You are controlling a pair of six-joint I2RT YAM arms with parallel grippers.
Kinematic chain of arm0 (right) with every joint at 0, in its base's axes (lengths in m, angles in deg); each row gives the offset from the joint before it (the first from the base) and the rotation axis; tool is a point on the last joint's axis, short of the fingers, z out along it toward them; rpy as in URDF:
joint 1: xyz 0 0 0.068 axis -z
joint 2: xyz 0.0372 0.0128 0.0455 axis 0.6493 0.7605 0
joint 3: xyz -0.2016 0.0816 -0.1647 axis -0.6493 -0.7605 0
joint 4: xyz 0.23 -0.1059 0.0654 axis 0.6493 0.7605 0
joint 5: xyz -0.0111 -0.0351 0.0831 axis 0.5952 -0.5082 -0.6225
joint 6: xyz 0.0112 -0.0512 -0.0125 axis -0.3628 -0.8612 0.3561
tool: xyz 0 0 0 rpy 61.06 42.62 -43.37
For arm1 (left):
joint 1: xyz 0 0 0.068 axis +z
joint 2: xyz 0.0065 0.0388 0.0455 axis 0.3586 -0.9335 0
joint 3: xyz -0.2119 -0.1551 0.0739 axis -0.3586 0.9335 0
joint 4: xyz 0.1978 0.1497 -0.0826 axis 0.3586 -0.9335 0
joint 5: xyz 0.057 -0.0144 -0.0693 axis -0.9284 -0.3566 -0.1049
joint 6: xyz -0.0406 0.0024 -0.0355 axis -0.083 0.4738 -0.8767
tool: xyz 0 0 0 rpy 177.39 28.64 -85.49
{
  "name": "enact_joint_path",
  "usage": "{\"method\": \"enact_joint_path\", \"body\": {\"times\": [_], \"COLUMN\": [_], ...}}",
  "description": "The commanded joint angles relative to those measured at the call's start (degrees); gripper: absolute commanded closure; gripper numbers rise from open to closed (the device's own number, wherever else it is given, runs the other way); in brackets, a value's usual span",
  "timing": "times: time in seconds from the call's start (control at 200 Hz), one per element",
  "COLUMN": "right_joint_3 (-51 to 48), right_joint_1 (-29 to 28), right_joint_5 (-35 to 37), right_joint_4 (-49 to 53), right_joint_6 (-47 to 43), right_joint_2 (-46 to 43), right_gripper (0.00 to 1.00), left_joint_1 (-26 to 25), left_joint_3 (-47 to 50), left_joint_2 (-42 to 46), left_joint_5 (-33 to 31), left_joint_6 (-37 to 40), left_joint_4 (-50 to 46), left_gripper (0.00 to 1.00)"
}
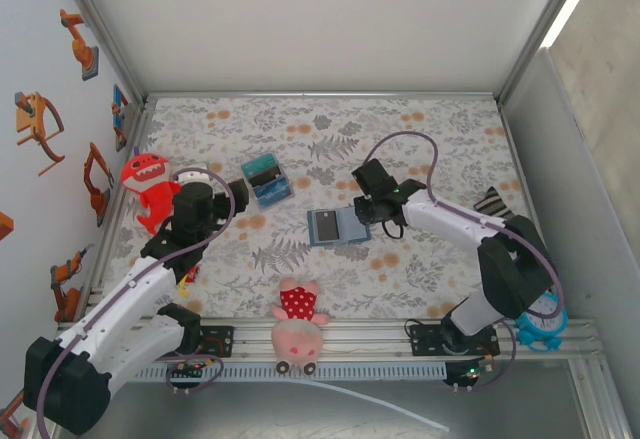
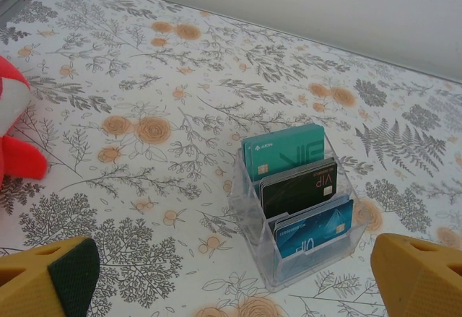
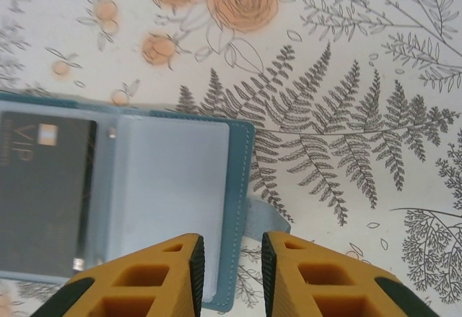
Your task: Take the credit cards out of the card holder
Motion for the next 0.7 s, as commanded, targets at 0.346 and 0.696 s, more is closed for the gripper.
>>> {"method": "enact_joint_path", "body": {"times": [0.346, 0.696], "right_joint_3": [1.5, 3.7], "right_joint_1": [0.3, 0.3], "right_joint_5": [-21.2, -23.8], "right_joint_4": [-7.1, -8.7], "right_joint_6": [5.0, 6.2], "right_joint_2": [4.5, 12.3], "right_gripper": [0.85, 0.76], "left_joint_1": [-1.0, -1.5], "left_joint_3": [-3.5, -4.0], "left_joint_2": [-4.7, -6.0], "left_joint_5": [-0.7, -1.1], "left_joint_6": [1.7, 1.6], "left_joint_4": [-2.2, -2.6], "left_gripper": [0.03, 0.03]}}
